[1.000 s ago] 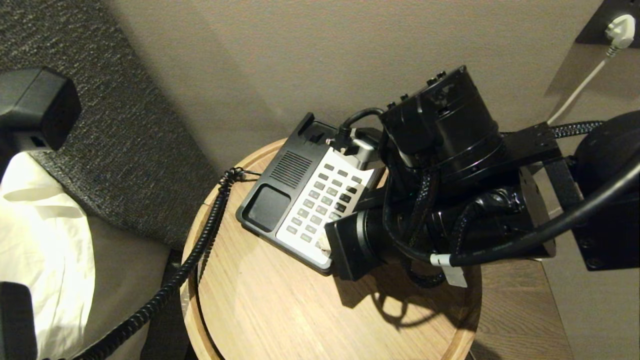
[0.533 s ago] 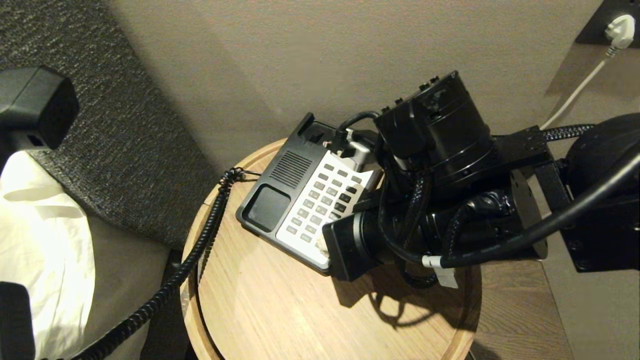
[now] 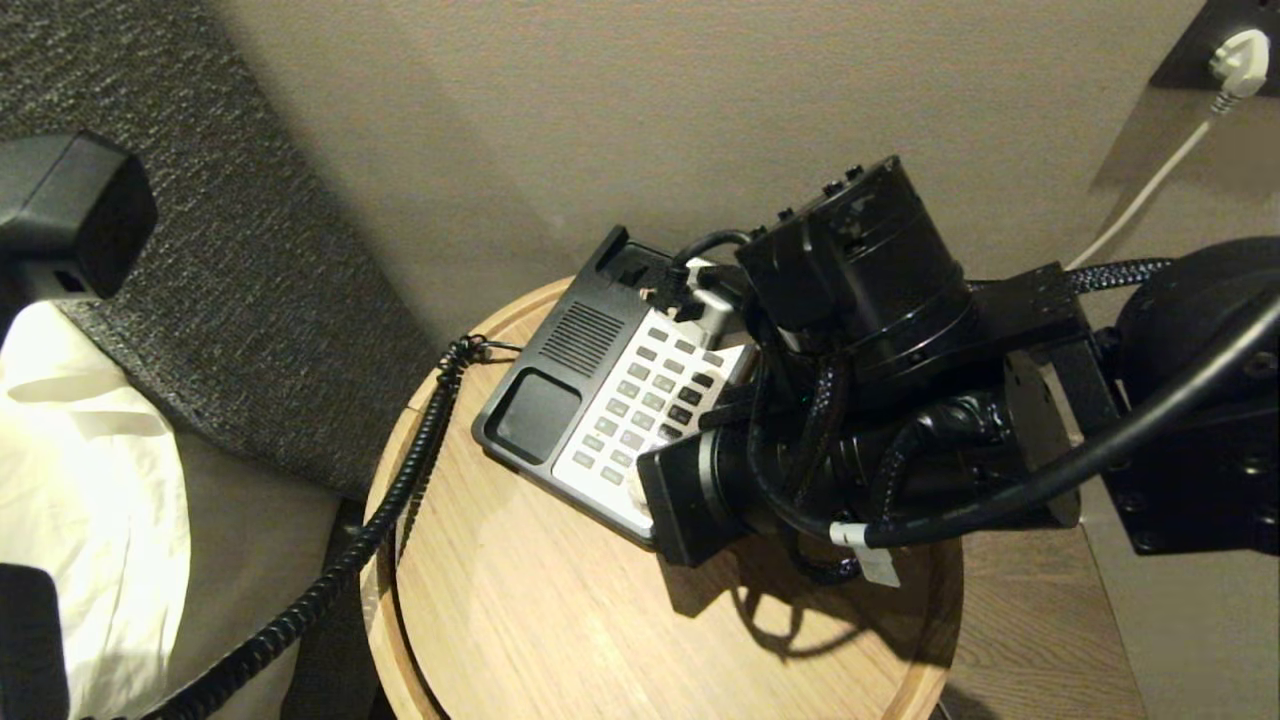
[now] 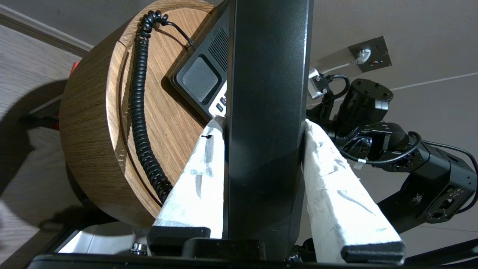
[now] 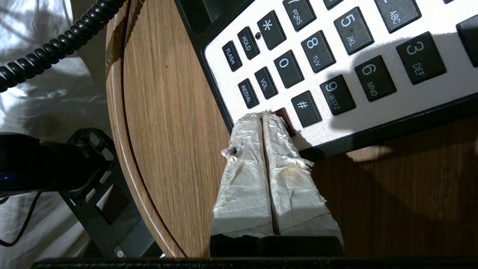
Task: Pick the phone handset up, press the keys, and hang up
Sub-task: Dial the number
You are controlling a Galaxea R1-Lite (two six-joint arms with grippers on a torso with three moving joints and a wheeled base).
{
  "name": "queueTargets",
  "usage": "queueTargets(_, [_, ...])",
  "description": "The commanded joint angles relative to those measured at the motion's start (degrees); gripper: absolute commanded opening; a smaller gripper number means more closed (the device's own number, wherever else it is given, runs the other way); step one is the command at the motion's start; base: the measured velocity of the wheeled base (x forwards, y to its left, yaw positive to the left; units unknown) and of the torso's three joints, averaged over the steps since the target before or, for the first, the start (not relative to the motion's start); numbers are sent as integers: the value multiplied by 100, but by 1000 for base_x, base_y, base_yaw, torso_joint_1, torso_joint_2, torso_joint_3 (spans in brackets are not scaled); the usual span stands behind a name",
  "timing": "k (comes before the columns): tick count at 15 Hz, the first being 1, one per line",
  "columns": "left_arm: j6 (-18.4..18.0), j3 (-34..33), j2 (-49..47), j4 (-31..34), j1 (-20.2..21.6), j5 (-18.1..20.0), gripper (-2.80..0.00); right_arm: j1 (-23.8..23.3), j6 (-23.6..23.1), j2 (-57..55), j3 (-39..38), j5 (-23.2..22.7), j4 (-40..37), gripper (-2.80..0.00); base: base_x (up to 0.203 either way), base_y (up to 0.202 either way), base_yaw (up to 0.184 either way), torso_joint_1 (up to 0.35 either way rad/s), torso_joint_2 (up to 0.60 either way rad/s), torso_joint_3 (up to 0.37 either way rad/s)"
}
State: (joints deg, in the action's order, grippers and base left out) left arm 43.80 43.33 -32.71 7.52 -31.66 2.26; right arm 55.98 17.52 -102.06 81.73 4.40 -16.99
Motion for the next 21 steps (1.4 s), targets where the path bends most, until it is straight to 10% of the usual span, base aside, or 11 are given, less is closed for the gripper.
queueTargets(1, [32,-8,1,4,2,3,-280,-4,-2,-7,-99,23,-23,-280,0,0,0,0,0,0])
queueTargets(21, [-230,-48,-56,-10,-7,-7,-280,-8,41,297,462,355,-106,-280,0,0,0,0,0,0])
